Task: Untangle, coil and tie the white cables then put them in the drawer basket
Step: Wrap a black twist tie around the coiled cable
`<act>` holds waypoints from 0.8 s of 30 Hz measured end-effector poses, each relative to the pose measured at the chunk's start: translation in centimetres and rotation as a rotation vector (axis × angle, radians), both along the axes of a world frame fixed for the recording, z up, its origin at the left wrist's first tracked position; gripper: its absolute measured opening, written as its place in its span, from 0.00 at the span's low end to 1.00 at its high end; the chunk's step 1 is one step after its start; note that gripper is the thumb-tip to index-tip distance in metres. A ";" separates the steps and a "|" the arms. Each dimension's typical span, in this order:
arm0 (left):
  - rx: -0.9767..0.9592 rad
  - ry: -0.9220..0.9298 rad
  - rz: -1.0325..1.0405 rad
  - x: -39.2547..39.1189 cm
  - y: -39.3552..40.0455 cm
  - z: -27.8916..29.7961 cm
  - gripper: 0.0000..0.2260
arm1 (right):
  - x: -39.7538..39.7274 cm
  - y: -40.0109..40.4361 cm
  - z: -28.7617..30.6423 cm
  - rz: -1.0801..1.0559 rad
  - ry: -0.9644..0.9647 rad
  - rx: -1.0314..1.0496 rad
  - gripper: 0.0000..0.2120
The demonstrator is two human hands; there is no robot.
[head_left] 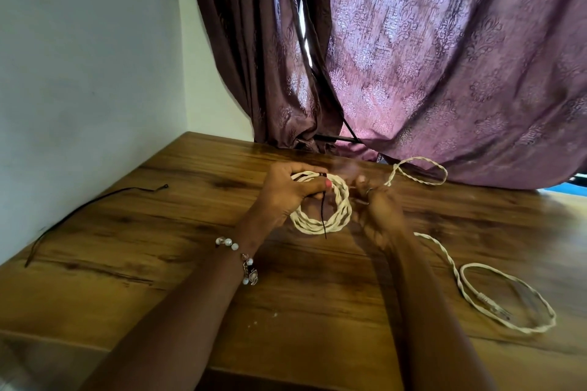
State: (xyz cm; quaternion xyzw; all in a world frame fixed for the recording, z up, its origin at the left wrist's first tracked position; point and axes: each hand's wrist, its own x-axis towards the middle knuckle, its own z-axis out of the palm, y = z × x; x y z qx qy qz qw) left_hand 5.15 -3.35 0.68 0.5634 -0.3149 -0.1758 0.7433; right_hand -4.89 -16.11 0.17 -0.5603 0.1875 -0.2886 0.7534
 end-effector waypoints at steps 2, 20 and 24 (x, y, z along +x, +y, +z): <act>0.006 -0.121 -0.010 -0.1 0.0 0.1 0.12 | -0.3 0.9 0.1 0.110 0.040 0.114 0.15; 0.057 -1.018 0.219 -0.1 -0.1 -0.2 0.12 | -0.9 1.7 -0.3 0.332 -0.091 0.304 0.06; 0.056 -1.000 0.224 0.4 0.1 -0.4 0.12 | -0.6 1.6 -0.5 0.405 -0.141 0.383 0.18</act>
